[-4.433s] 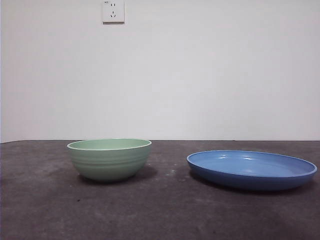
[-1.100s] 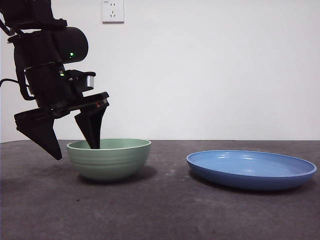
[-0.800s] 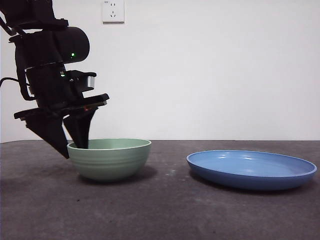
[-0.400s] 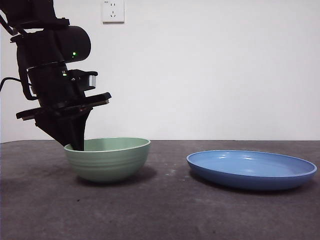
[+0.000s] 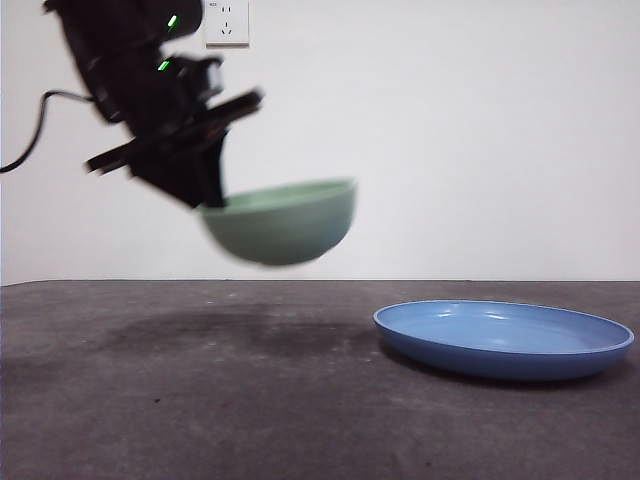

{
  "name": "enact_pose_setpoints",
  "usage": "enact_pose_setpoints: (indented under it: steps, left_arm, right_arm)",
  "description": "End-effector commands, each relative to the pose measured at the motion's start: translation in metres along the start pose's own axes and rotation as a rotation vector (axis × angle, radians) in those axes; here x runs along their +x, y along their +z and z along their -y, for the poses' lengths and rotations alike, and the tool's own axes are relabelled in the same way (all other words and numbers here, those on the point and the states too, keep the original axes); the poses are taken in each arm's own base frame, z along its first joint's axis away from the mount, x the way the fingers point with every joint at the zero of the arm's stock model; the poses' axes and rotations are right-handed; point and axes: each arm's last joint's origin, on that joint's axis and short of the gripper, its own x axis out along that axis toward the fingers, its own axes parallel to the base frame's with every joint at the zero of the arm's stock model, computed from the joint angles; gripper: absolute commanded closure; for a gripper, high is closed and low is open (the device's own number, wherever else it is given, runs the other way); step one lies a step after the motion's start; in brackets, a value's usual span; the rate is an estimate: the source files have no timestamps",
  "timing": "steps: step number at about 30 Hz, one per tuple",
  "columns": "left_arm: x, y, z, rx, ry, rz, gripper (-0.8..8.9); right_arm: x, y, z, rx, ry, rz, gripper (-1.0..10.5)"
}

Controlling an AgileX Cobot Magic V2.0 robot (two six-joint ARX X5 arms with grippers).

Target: Place the green bowl on the blue plate

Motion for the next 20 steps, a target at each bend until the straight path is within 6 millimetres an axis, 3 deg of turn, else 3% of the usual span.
enact_pose_setpoints:
  steps: [1, 6, 11, 20]
  left_arm:
    - [-0.003, 0.01, 0.018, 0.008, -0.049, 0.036, 8.04]
    - [-0.005, 0.019, 0.048, 0.043, -0.114, 0.114, 8.04]
    - [0.006, 0.027, 0.067, 0.072, -0.148, 0.121, 8.04]
    - [0.053, 0.041, 0.091, 0.088, -0.169, 0.062, 8.04]
  right_arm:
    - [-0.003, 0.004, -0.002, -0.017, 0.004, 0.018, 5.1]
    - [-0.003, 0.005, -0.002, -0.017, 0.004, 0.019, 5.1]
    - [-0.003, 0.004, -0.002, -0.002, 0.004, 0.018, 5.1]
    - [-0.003, 0.004, -0.002, 0.002, 0.004, 0.019, 5.1]
